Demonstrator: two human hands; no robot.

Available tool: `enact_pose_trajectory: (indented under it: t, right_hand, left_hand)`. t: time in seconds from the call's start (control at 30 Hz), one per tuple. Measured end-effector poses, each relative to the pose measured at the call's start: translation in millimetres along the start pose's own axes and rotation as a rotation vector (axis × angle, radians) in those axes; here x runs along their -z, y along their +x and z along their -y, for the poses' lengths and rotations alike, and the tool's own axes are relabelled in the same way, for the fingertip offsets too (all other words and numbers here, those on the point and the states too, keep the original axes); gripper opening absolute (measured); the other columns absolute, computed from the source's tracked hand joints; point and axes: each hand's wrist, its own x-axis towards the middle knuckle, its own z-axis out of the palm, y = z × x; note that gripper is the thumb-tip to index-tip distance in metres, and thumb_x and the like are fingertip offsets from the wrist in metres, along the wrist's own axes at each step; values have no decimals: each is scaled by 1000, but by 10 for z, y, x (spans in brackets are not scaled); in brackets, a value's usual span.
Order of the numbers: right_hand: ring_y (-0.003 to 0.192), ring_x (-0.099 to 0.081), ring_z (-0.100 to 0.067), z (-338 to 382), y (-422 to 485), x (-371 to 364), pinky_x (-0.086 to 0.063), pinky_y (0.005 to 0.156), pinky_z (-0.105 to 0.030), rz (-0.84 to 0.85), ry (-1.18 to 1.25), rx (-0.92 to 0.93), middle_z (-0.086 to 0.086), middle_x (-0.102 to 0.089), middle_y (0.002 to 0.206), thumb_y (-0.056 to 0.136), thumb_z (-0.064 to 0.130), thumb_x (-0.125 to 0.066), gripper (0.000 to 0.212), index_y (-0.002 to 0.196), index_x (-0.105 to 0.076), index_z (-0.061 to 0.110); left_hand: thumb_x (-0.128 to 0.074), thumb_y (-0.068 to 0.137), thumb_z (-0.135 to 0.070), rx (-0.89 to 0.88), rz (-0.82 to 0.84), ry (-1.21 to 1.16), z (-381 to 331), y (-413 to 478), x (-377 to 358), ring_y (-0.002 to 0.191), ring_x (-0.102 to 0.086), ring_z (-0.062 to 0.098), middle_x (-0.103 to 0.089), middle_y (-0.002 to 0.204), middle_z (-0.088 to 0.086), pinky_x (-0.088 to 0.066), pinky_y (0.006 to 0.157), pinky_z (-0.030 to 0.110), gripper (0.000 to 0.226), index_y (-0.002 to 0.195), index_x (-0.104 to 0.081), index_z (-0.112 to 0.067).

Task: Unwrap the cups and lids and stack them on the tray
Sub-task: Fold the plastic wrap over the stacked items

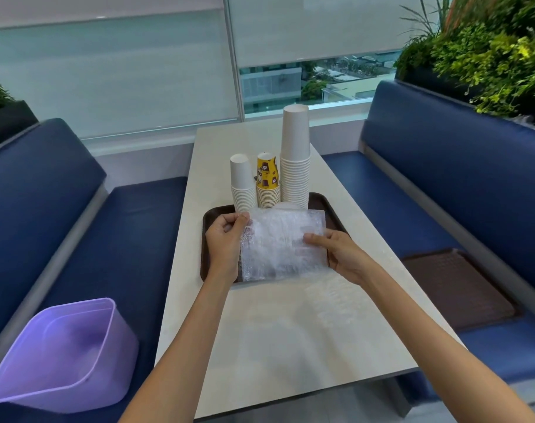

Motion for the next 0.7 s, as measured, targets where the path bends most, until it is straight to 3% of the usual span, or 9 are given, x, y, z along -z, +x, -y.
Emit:
enact_pose_trajectory:
  t: [0.13, 0.3, 0.43, 0.5, 0.7]
  right_hand:
    - [93, -68, -24, -27, 79, 11, -57, 79, -34, -36, -79, 6, -13, -70, 106, 87, 7, -64, 16, 103, -69, 7]
    - [91, -68, -23, -34, 137, 47, -59, 74, -31, -75, -67, 5, -14, -70, 107, 87, 6, -63, 18, 104, -69, 8]
    - [92, -68, -24, -76, 142, 79, -58, 77, -32, -65, -93, -43, -13, -69, 108, 88, 6, -63, 15, 102, -69, 8]
    - [89, -69, -22, -94, 124, 102, -59, 74, -31, -21, -115, -84, -11, -70, 105, 88, 6, -62, 18, 106, -67, 6]
    - [68, -69, -8, -102, 66, 159, -55, 58, -20, 41, -234, -83, -1, -73, 82, 90, 3, -59, 21, 106, -68, 15]
  left_hand:
    - [-65, 87, -8, 9, 33, -4, 29, 18, 68, 80, -61, 8, -65, 87, -1, -51, 71, 16, 18, 103, -58, -5]
    - [-66, 87, -15, 250, 268, 21, 152, -36, 185, 85, -66, 10, -68, 100, 5, -54, 66, 19, 36, 119, -53, -3]
    - [-63, 89, -9, 277, 330, 166, 213, -133, 259, 69, -65, 11, -72, 73, -1, -45, 48, 15, 6, 83, -61, -8]
    - [-63, 89, -8, 262, 302, 182, 236, -141, 278, 67, -64, 12, -71, 69, 0, -36, 40, 13, 24, 69, -53, -14]
    - [-59, 91, -3, 251, 315, 162, 273, -178, 325, 58, -65, 0, -70, 69, -3, -49, 52, 13, 9, 84, -60, -8]
